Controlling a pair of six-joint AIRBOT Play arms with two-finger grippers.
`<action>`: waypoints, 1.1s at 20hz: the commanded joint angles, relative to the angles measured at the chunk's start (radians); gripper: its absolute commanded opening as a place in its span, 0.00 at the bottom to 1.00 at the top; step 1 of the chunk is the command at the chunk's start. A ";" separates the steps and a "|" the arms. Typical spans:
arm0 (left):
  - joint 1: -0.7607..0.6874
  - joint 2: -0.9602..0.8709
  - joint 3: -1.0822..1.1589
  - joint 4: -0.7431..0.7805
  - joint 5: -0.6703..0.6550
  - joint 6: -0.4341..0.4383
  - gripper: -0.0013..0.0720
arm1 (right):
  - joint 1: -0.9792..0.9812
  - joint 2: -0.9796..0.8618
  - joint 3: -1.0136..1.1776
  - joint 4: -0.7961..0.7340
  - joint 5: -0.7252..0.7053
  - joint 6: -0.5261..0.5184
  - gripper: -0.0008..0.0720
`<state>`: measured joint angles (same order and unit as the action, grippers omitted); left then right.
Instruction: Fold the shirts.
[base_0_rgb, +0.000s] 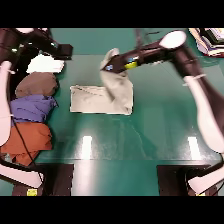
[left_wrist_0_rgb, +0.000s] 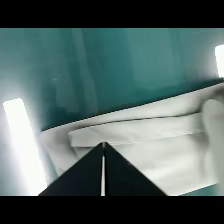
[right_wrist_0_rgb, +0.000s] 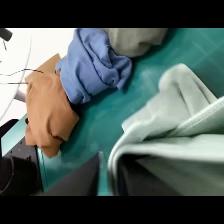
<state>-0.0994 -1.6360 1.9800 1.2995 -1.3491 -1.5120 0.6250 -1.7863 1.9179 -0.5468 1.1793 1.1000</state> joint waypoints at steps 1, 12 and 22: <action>0.069 0.057 0.001 0.006 -0.037 0.002 0.05 | 0.158 -0.197 0.159 -0.002 -0.145 -0.002 0.52; 0.074 0.071 -0.080 -0.109 -0.207 0.027 0.10 | -0.057 0.042 -0.222 -0.285 0.060 0.053 0.60; -0.019 0.073 -0.333 -0.171 0.014 0.039 0.05 | -0.353 0.185 -0.718 -0.197 -0.007 0.157 0.89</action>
<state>-0.1070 -1.5642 1.6699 1.1580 -1.3979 -1.4757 0.3161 -1.6012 1.3098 -0.8047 1.2087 1.2400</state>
